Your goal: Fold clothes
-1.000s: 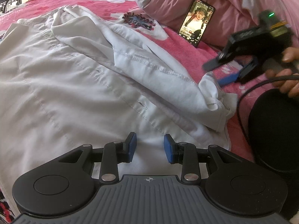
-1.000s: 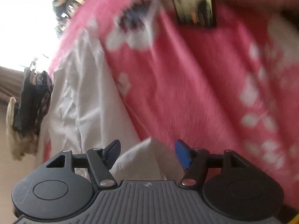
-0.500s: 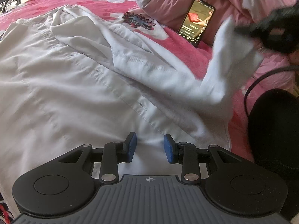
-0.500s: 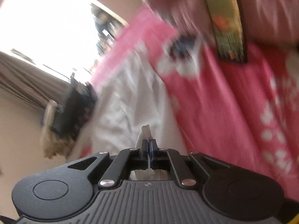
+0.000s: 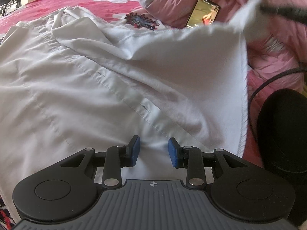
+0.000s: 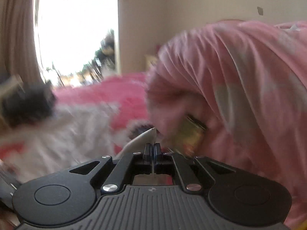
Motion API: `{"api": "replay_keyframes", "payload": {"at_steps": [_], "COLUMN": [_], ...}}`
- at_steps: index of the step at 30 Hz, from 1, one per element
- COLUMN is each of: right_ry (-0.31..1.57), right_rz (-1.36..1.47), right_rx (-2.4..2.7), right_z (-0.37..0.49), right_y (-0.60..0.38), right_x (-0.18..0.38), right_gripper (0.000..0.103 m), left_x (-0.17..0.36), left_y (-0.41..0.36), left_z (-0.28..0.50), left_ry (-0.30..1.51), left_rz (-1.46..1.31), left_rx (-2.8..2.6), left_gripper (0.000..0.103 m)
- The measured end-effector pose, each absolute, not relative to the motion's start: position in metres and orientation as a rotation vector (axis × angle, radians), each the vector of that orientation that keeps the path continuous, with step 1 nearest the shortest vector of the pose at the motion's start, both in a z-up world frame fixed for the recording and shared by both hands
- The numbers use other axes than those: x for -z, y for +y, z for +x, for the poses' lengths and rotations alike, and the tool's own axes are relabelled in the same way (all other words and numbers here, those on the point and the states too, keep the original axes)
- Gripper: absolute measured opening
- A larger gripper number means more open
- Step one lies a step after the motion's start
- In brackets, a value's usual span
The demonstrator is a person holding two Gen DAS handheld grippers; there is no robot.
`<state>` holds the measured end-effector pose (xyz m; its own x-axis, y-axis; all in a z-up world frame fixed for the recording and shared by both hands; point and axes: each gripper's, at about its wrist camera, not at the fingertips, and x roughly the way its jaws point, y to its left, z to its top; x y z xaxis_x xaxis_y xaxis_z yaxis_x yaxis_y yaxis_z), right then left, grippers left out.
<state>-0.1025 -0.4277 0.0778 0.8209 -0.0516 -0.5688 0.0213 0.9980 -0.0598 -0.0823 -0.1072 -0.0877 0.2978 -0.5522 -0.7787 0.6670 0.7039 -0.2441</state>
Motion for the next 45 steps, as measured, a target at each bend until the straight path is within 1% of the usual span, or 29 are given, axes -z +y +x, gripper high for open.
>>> {"api": "replay_keyframes", "payload": {"at_steps": [3, 5, 6, 8, 9, 10, 11, 13, 16, 19, 23, 29, 30, 32, 35, 38, 45], "right_ry": [0.841, 0.983, 1.017, 1.022, 0.997, 0.966, 0.936, 0.913, 0.927, 0.964, 1.036, 1.039, 1.037, 1.024, 0.969, 0.896, 0.695], "right_rz": [-0.215, -0.319, -0.337, -0.289, -0.224, -0.139, -0.04, 0.182, 0.461, 0.647, 0.819, 0.949, 0.957, 0.97, 0.976, 0.968, 0.927], "right_rx": [0.213, 0.321, 0.361, 0.393, 0.385, 0.351, 0.302, 0.178, 0.075, 0.059, 0.118, 0.149, 0.137, 0.106, 0.077, 0.031, -0.12], "right_z": [-0.085, -0.076, -0.074, -0.073, -0.074, -0.077, -0.079, -0.073, -0.05, -0.023, -0.002, 0.01, 0.01, 0.006, -0.003, -0.015, -0.044], "right_y": [-0.429, -0.432, -0.434, -0.439, -0.441, -0.443, -0.446, -0.453, -0.463, -0.476, -0.493, -0.503, -0.503, -0.501, -0.496, -0.491, -0.478], "right_x": [-0.037, -0.008, 0.001, 0.004, -0.001, -0.008, -0.014, -0.02, -0.01, 0.013, 0.055, 0.077, 0.079, 0.078, 0.069, 0.054, 0.005], "right_gripper": [0.007, 0.013, 0.015, 0.018, 0.02, 0.024, 0.03, 0.036, 0.036, 0.036, 0.036, 0.037, 0.035, 0.013, 0.005, 0.002, 0.001], "left_x": [0.088, 0.089, 0.088, 0.088, 0.088, 0.088, 0.089, 0.089, 0.088, 0.089, 0.089, 0.09, 0.09, 0.09, 0.091, 0.091, 0.09], "left_y": [-0.107, -0.107, -0.107, -0.107, -0.107, -0.108, -0.108, -0.109, -0.11, -0.11, -0.11, -0.11, -0.11, -0.11, -0.109, -0.108, -0.108], "left_z": [-0.082, -0.082, -0.082, -0.082, -0.082, -0.082, -0.082, -0.082, -0.082, -0.083, -0.082, -0.081, -0.081, -0.081, -0.08, -0.08, -0.081], "left_ry": [0.975, 0.976, 0.977, 0.977, 0.977, 0.977, 0.978, 0.978, 0.978, 0.978, 0.979, 0.982, 0.981, 0.98, 0.979, 0.979, 0.973], "left_rz": [0.137, 0.138, 0.139, 0.14, 0.141, 0.142, 0.143, 0.146, 0.148, 0.148, 0.146, 0.141, 0.141, 0.142, 0.136, 0.13, 0.128], "left_rx": [0.817, 0.819, 0.819, 0.82, 0.821, 0.821, 0.82, 0.818, 0.816, 0.815, 0.816, 0.825, 0.827, 0.83, 0.833, 0.833, 0.828], "left_gripper": [0.032, 0.032, 0.032, 0.032, 0.032, 0.032, 0.032, 0.032, 0.032, 0.032, 0.032, 0.033, 0.033, 0.033, 0.034, 0.034, 0.034]}}
